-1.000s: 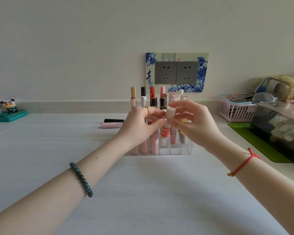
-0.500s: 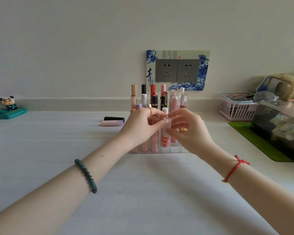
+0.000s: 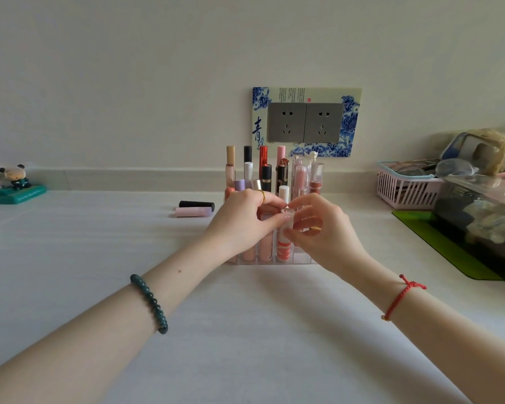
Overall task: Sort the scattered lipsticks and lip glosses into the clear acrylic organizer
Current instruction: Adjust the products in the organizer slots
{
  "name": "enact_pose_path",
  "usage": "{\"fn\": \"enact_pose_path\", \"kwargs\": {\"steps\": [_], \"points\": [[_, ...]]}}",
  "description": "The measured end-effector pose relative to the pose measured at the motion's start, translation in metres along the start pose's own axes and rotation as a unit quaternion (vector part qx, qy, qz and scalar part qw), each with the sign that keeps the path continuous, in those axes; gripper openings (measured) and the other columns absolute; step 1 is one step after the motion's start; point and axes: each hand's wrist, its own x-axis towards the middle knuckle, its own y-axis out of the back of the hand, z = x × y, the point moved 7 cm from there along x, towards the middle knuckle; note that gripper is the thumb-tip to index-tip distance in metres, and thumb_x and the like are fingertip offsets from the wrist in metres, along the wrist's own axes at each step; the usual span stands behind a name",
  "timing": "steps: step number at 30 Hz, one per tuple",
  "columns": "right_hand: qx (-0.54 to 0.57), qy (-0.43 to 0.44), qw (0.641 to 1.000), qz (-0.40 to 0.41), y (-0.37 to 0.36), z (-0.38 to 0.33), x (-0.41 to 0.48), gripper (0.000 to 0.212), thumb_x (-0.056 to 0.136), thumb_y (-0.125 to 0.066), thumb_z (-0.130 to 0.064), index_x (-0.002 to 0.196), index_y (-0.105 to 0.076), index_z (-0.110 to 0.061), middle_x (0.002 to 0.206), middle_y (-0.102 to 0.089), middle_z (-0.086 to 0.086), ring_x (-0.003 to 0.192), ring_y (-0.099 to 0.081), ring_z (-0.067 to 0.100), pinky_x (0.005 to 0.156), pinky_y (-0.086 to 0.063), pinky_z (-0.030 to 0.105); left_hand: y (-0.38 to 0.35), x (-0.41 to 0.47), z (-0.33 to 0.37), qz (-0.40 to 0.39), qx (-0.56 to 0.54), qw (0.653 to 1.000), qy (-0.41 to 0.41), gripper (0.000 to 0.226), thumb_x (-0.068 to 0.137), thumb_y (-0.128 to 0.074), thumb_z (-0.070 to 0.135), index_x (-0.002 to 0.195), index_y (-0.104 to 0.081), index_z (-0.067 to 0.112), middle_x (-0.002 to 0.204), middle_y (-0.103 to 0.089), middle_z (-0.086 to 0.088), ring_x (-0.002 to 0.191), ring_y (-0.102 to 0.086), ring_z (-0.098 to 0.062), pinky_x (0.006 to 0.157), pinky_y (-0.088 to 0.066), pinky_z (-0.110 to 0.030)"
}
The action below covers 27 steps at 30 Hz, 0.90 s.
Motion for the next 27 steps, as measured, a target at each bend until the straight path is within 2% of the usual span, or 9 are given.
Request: {"fn": "enact_pose_path", "kwargs": {"steps": [3,7,11,13,15,19,21,24,27], "points": [[-0.002,-0.003,1.000,0.002,0.000,0.001,-0.001,0.031,0.074,-0.071,-0.008,0.094,-0.056,-0.026,0.079,-0.065,-0.008,0.073,-0.065,0.005,0.065,-0.055,0.018,0.000,0.000,0.001,-0.006,0.009,1.000,0.000,0.027,0.082,-0.066,0.027,0.108,-0.067,0.020,0.097,-0.071,0.006,0.088,-0.063,-0.005,0.084,-0.046,-0.018],[-0.006,-0.003,1.000,0.002,0.003,0.001,-0.001,0.035,0.072,-0.073,-0.009,0.096,-0.055,-0.025,0.082,-0.064,-0.006,0.079,-0.064,0.011,0.070,-0.055,0.023,0.007,0.000,0.005,0.002,0.022,1.000,-0.010,0.028,0.083,-0.064,0.029,0.109,-0.066,0.020,0.096,-0.070,0.007,0.085,-0.060,-0.002,0.082,-0.042,-0.013],[-0.022,0.041,0.998,0.042,0.011,-0.014,0.000,0.032,0.074,-0.072,-0.009,0.098,-0.056,-0.022,0.088,-0.062,-0.004,0.082,-0.060,0.011,0.075,-0.055,0.030,0.030,0.001,0.010,0.026,0.023,0.999,-0.036,0.022,0.085,-0.062,0.026,0.105,-0.068,0.019,0.092,-0.068,0.010,0.072,-0.056,0.011,0.068,-0.039,0.001],[-0.023,0.068,0.995,0.062,0.014,-0.025,0.000,0.030,0.075,-0.071,-0.008,0.097,-0.057,-0.022,0.088,-0.062,-0.005,0.082,-0.060,0.012,0.075,-0.055,0.029,0.049,0.002,0.006,0.052,0.015,0.998,-0.034,0.019,0.085,-0.061,0.026,0.102,-0.068,0.020,0.084,-0.067,0.013,0.067,-0.057,0.012,0.059,-0.042,0.000],[-0.019,0.094,0.994,0.060,0.012,-0.036,-0.004,0.030,0.076,-0.069,-0.004,0.096,-0.057,-0.024,0.087,-0.062,-0.007,0.080,-0.061,0.011,0.073,-0.055,0.025,0.072,0.004,-0.009,0.086,-0.004,0.996,-0.006,0.017,0.085,-0.061,0.026,0.100,-0.069,0.021,0.083,-0.067,0.013,0.074,-0.061,0.005,0.061,-0.048,-0.007],[-0.052,0.168,0.984,-0.011,-0.007,-0.049,-0.023,0.026,0.077,-0.066,-0.001,0.094,-0.060,-0.019,0.085,-0.061,-0.008,0.076,-0.061,0.008,0.069,-0.053,0.021,0.103,0.006,-0.057,0.120,0.049,0.990,0.057,0.020,0.084,-0.063,0.026,0.103,-0.067,0.019,0.089,-0.066,0.008,0.085,-0.062,-0.009,0.076,-0.044,-0.015],[-0.082,0.201,0.974,-0.069,-0.018,-0.049,-0.035,0.028,0.078,-0.066,-0.002,0.094,-0.058,-0.024,0.086,-0.058,-0.016,0.076,-0.059,0.002,0.069,-0.051,0.016,0.105,0.004,-0.088,0.112,0.071,0.987,0.095,0.024,0.084,-0.064,0.022,0.106,-0.065,0.015,0.093,-0.067,0.002,0.087,-0.062,-0.014,0.081,-0.043,-0.021],[-0.107,0.230,0.958,-0.133,-0.029,-0.045,-0.051,0.029,0.079,-0.067,-0.009,0.098,-0.058,-0.028,0.087,-0.051,-0.027,0.081,-0.053,-0.007,0.072,-0.043,0.005,0.098,-0.001,-0.134,0.089,0.101,0.980,0.149,0.029,0.084,-0.063,0.022,0.112,-0.063,0.014,0.105,-0.068,-0.002,0.091,-0.060,-0.018,0.083,-0.043,-0.025],[-0.105,0.222,0.959,-0.144,-0.030,-0.042,-0.056,0.032,0.079,-0.067,-0.011,0.099,-0.057,-0.034,0.086,-0.052,-0.027,0.079,-0.053,-0.006,0.071,-0.041,0.004,0.083,-0.006,-0.169,0.059,0.109,0.974,0.191,0.035,0.082,-0.064,0.029,0.115,-0.060,0.016,0.111,-0.063,-0.001,0.093,-0.055,-0.016,0.082,-0.041,-0.026]]}}
